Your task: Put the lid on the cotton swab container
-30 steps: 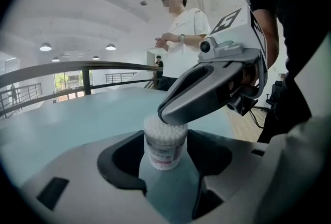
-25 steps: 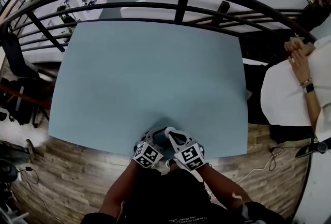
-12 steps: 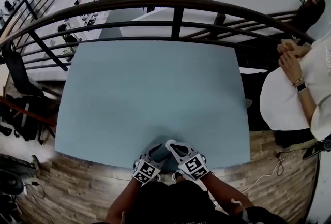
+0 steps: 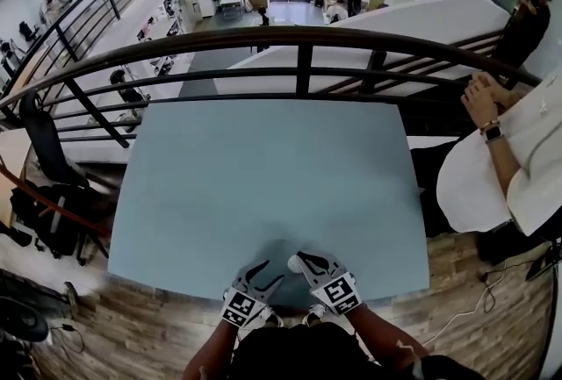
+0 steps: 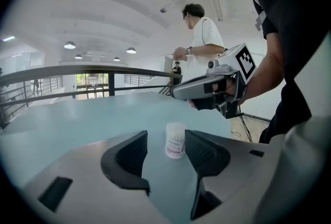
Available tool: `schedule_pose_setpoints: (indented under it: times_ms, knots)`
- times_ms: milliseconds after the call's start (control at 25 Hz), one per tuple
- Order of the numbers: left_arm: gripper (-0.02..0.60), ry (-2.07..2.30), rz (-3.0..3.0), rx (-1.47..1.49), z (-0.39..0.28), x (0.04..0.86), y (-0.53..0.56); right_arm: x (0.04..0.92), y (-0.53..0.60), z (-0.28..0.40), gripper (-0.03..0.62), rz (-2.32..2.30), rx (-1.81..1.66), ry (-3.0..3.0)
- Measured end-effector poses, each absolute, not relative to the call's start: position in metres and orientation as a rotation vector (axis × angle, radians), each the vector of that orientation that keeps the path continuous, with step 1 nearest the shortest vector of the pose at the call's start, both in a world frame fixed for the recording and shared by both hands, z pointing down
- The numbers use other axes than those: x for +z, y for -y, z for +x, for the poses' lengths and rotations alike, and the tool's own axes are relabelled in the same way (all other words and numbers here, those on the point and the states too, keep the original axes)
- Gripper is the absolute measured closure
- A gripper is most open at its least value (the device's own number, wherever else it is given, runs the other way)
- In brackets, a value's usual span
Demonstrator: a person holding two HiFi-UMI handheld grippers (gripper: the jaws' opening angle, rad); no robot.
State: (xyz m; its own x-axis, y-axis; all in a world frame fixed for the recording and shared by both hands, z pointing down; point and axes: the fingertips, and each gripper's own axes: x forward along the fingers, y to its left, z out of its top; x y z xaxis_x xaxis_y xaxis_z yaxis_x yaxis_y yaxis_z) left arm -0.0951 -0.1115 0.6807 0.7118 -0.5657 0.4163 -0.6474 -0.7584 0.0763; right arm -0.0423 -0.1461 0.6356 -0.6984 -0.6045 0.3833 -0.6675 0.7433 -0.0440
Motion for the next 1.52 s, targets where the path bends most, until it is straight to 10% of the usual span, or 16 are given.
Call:
schedule_pose_setpoints:
  times_ms: [640, 1520]
  knots:
    - [0.566, 1.217, 2.760, 0.270, -0.099, 0.579, 0.174, 0.569, 0.169, -0.037, 0.574, 1.198, 0.188, 2.677]
    - [0.569, 1.212, 2.787, 0.096, -0.098, 0.531, 0.197, 0.521, 0.190, -0.017, 0.576, 1.348, 0.022, 2.701]
